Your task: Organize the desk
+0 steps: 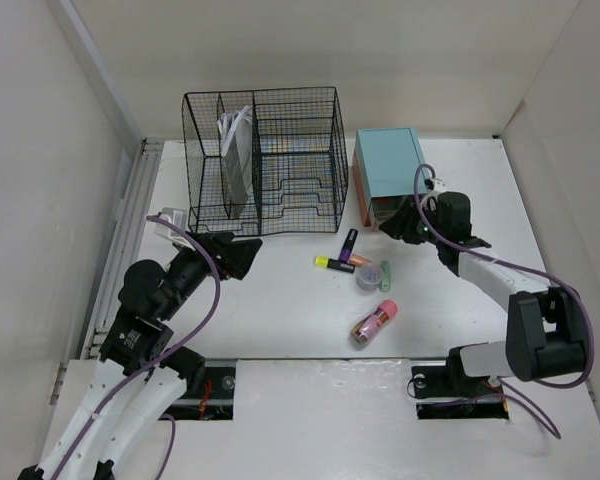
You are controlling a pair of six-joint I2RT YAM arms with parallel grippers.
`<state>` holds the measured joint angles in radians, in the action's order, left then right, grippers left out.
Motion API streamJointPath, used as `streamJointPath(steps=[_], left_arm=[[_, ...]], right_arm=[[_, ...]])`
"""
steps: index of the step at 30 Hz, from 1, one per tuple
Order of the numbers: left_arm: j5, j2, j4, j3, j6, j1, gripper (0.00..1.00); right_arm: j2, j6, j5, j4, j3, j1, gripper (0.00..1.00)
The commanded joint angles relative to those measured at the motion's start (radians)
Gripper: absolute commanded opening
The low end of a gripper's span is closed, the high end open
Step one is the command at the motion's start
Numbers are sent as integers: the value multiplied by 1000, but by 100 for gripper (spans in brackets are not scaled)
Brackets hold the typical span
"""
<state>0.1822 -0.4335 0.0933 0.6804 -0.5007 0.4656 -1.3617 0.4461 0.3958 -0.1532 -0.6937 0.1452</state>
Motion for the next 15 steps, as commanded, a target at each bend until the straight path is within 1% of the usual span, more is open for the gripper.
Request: streamJointPath(steps=[1, 5, 7, 8, 10, 12, 13, 15], left_arm=[[-1, 16, -53, -2, -9, 5, 86], [-1, 16, -53, -2, -9, 5, 86], [8, 7, -63, -11, -9, 5, 86], [8, 7, -73, -12, -9, 5, 86], [17, 7, -73, -12, -9, 5, 86], [17, 7, -73, -12, -9, 5, 86], [17, 7, -73, -12, -9, 5, 86], [17, 7, -73, -12, -9, 5, 86]], right_arm=[[47, -95, 87, 88, 5, -4, 29], [90, -142, 132, 152, -7, -25, 29], [110, -152, 143, 152, -7, -26, 34], [110, -152, 153, 152, -7, -35, 49], [110, -161, 175, 152, -7, -35, 62], [121, -161, 205, 152, -7, -35, 78], [121, -170, 221, 152, -7, -35, 82], [142, -187, 290, 181, -7, -35, 86]])
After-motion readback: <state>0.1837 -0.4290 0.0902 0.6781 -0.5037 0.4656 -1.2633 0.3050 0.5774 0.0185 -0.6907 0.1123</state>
